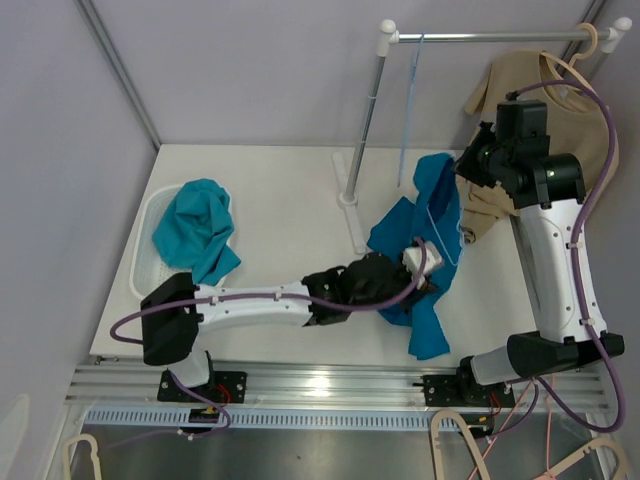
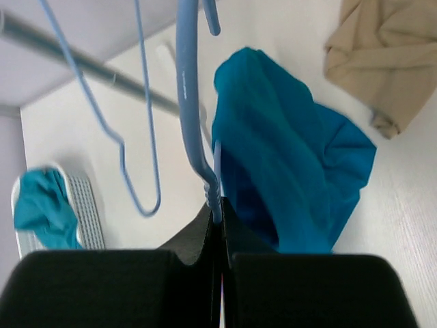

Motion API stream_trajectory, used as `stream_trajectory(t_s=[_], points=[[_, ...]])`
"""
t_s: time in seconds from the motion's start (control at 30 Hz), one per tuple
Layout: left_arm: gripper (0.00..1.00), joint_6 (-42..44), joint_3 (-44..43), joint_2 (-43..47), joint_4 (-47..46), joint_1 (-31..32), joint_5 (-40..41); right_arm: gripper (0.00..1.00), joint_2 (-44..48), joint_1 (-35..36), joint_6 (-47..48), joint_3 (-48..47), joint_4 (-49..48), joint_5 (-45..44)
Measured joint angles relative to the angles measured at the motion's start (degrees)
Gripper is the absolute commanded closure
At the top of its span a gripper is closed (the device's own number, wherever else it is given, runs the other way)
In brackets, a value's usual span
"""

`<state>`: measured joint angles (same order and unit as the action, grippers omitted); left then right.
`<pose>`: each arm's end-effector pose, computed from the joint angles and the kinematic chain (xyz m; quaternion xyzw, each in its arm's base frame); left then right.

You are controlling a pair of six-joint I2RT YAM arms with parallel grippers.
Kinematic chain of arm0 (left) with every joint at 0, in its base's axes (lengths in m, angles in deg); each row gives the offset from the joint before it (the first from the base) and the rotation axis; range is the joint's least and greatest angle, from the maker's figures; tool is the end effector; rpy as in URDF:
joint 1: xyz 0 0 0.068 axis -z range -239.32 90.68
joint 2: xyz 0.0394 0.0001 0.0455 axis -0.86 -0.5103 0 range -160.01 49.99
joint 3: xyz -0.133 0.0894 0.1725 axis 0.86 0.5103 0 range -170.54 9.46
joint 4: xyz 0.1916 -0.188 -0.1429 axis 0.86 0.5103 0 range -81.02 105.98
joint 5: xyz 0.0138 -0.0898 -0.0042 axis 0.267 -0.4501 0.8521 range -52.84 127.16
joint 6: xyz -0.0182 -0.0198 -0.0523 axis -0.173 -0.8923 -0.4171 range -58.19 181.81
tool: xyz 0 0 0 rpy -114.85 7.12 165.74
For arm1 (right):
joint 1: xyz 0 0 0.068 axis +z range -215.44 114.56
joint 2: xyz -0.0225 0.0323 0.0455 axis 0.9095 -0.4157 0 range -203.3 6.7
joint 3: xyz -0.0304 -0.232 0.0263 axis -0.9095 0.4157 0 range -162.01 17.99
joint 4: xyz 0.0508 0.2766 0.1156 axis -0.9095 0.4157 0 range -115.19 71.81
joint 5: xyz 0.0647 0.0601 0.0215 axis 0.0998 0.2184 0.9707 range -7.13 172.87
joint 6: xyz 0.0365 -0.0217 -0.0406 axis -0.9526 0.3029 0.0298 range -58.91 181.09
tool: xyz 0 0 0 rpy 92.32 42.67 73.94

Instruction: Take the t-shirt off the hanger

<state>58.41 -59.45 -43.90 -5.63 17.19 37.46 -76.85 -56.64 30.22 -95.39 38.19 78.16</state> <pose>0.1025 -0.4262 0.2491 0.4562 0.6180 -0.4096 0.4921 0.3104 0.0445 0.4692 0.1876 0.8603 0.1264 0.4568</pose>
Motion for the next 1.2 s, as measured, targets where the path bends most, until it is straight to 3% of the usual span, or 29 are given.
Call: stream_trajectory(t_s=[0.17,0.4,0.5,0.63,0.73,0.9,1.0,1.2], points=[[0.99,-9.0,-3.7,-2.3,9.0,-7.0,7.0,1.0,4.0,3.8,2.3,5.3,2.2,1.1],[0.99,-14.2,-3.6,-1.1,17.4,-6.2,9.7,1.0,15.5,3.7,8.0,11.7,-6.4,0.2],[0.99,-15.3,-2.6,2.8,22.4,-6.5,9.6,1.0,15.6,3.7,12.5,6.9,-9.9,1.0],[0.99,-16.6,-4.2,10.6,30.2,-11.0,5.7,1.0,9.1,3.7,16.7,-1.9,-15.9,3.8],[0.99,-16.3,-10.7,15.1,35.2,-17.6,5.1,1.0,3.5,3.7,19.2,-5.3,-19.0,5.0],[0.99,-11.8,-25.9,17.2,35.9,-27.7,8.9,1.0,-7.9,3.6,21.9,-11.8,-20.6,5.6],[0.99,-8.8,-36.6,15.5,36.0,-33.8,10.2,1.0,-13.6,3.5,22.7,-17.6,-20.4,5.4],[0.99,-4.0,-55.9,9.1,33.6,-46.9,9.9,1.0,-15.1,2.1,23.8,-18.3,-23.4,6.0]])
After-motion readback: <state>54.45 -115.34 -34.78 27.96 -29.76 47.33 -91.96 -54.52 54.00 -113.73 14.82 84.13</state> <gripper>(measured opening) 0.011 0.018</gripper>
